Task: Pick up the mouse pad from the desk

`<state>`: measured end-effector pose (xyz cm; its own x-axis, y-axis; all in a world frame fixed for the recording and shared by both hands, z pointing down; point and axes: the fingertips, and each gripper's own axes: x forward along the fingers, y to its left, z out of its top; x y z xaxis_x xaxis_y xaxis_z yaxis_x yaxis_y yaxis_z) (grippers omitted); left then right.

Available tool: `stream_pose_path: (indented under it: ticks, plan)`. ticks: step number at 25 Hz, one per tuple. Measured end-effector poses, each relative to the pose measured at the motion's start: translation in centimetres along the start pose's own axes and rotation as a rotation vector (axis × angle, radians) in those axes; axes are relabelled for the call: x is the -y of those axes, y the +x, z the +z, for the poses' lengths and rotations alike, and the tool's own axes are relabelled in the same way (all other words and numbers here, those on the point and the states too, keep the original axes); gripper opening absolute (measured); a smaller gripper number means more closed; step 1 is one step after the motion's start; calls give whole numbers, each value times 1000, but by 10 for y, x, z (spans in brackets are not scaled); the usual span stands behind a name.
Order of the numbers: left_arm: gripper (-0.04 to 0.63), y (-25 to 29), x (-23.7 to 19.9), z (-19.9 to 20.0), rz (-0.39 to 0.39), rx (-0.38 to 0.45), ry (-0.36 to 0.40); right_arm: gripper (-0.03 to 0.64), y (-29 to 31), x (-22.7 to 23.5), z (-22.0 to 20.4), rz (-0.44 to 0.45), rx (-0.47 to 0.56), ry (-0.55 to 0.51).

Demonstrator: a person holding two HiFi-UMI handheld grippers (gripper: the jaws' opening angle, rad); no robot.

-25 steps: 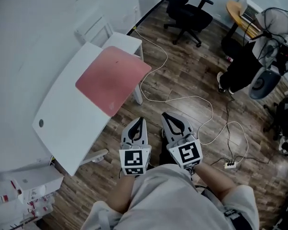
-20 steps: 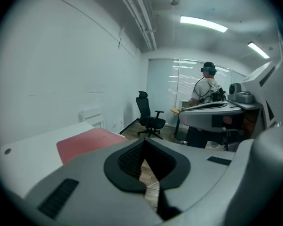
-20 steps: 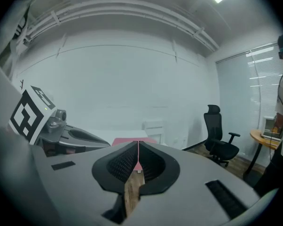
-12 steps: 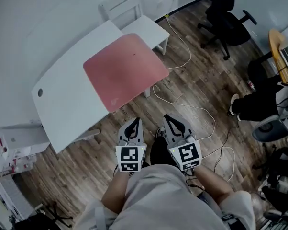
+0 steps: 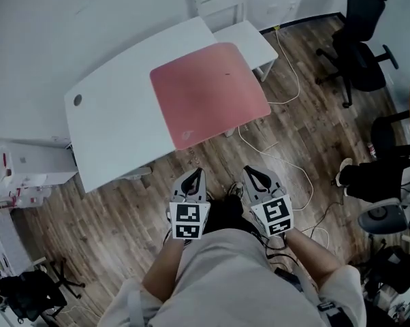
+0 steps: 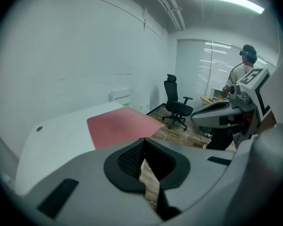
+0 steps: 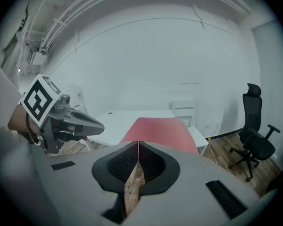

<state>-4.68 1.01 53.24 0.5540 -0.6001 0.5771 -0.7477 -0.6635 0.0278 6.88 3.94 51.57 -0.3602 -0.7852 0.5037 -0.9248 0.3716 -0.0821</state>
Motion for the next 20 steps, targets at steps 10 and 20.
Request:
stream_pose_path:
  ticks: [10,20]
  plan:
    - [11,9,-25,-29,-14,-39,-32,40,26,53,-30,-102,-133,9]
    - [11,81,-28,-23,114,-130,-106,40,52,171,-60,-140,-194,-50]
